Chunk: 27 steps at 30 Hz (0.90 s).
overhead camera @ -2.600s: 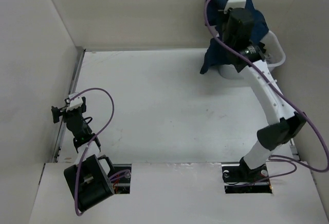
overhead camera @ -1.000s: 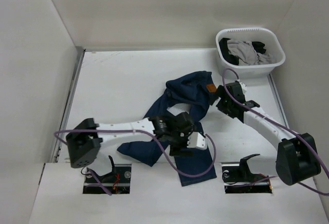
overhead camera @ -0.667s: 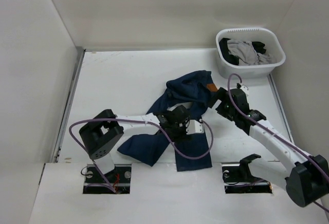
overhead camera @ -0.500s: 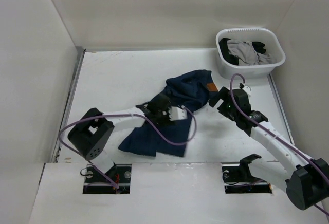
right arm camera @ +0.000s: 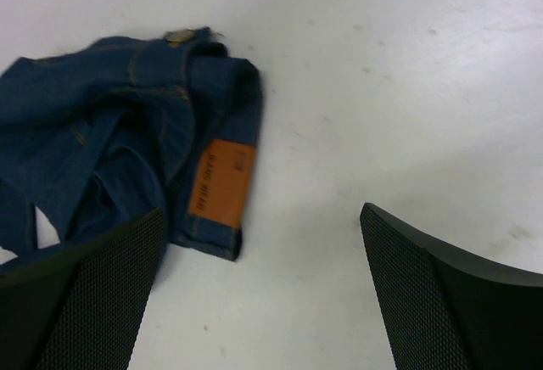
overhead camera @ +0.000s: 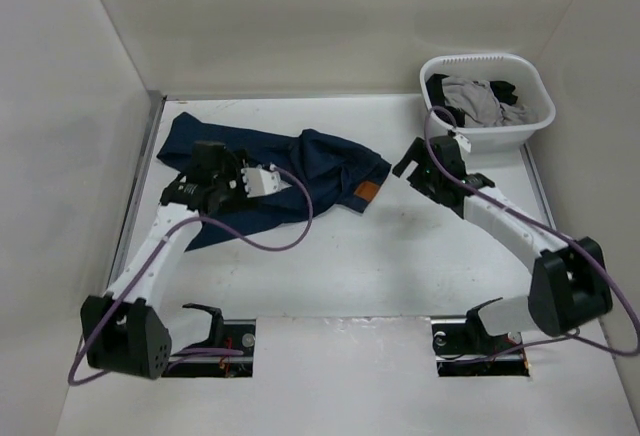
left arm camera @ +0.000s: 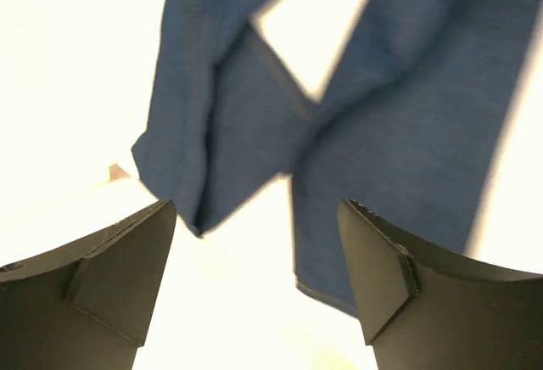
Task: Fold and stack the trousers
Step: Flatten the trousers out
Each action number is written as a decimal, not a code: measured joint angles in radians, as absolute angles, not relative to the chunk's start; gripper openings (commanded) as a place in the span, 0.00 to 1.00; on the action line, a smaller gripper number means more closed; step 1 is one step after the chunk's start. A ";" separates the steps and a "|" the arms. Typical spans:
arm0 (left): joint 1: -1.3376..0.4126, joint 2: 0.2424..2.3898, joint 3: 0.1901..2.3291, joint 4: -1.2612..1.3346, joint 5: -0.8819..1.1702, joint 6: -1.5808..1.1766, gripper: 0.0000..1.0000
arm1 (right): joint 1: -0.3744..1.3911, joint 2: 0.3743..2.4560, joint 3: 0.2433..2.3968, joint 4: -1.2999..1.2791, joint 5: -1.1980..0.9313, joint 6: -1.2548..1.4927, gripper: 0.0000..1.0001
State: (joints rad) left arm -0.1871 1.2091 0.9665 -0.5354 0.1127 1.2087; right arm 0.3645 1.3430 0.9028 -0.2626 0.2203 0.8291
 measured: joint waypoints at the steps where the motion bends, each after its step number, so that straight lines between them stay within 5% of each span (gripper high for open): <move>1: -0.186 1.177 0.946 -0.567 0.119 1.218 0.74 | 0.369 1.382 0.938 -0.264 0.214 0.830 1.00; 10: 0.242 1.134 0.630 -0.696 0.071 1.320 0.79 | 0.466 1.738 1.166 -0.210 0.121 0.850 1.00; 15: 0.246 1.176 0.601 -0.549 0.020 1.382 0.80 | 0.464 1.903 1.310 -0.216 0.136 0.852 0.84; 21: 0.252 1.316 0.584 -0.336 -0.070 1.479 0.79 | 0.446 2.006 1.423 -0.213 0.095 0.860 0.79; 25: 0.245 1.370 0.585 -0.221 -0.103 1.520 0.59 | 0.422 2.064 1.448 -0.210 0.062 0.875 0.45; 26: 0.242 1.392 0.585 -0.191 -0.113 1.528 0.33 | 0.417 2.080 1.454 -0.210 0.051 0.879 0.16; 27: 0.240 1.407 0.587 -0.172 -0.121 1.532 0.14 | 0.412 2.090 1.457 -0.210 0.046 0.889 0.02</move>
State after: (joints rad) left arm 0.2401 1.4075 0.5865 -0.1719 -0.1211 1.5318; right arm 0.4122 2.0903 1.4567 -0.2104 0.0463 0.8894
